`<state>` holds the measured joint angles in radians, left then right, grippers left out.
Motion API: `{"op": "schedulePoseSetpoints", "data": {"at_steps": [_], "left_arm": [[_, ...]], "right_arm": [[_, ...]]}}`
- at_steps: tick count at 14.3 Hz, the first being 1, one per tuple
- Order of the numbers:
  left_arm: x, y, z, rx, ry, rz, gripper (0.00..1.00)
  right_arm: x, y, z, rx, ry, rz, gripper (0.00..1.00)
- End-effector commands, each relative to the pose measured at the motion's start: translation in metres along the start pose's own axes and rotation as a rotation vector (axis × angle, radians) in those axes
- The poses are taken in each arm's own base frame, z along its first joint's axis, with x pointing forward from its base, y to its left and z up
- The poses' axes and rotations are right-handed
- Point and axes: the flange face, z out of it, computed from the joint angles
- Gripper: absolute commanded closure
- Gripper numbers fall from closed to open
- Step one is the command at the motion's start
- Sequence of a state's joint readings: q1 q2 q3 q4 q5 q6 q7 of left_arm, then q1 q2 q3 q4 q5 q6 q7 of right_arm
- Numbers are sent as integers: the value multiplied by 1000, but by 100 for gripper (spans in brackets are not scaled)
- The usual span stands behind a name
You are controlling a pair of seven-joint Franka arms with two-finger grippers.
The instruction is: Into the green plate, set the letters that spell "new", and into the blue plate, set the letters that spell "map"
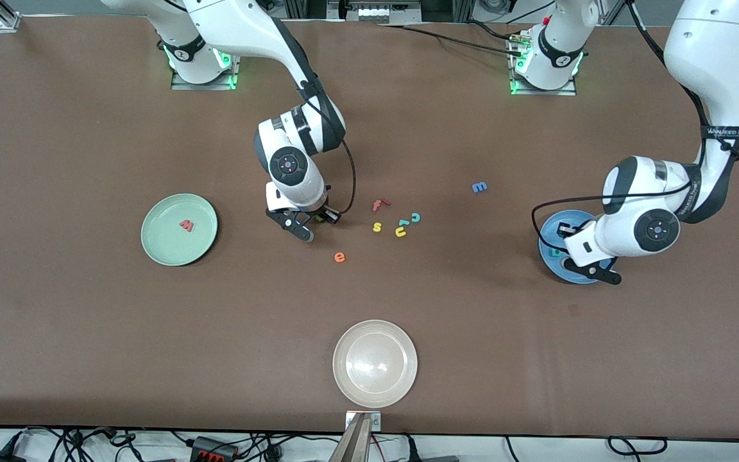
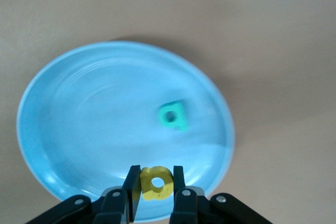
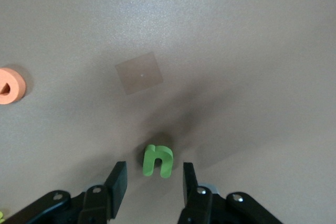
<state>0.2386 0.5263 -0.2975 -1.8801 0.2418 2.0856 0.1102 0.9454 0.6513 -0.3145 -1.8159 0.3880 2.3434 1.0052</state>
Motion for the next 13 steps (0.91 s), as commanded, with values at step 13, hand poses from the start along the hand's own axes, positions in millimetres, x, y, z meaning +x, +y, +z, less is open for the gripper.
{"op": "schedulePoseSetpoints", "data": {"at_steps": [13], "left_arm": [[-43,222,-20,143,-23,587,0]], "right_arm": [[6,-2,12,2,5,14,62]]}}
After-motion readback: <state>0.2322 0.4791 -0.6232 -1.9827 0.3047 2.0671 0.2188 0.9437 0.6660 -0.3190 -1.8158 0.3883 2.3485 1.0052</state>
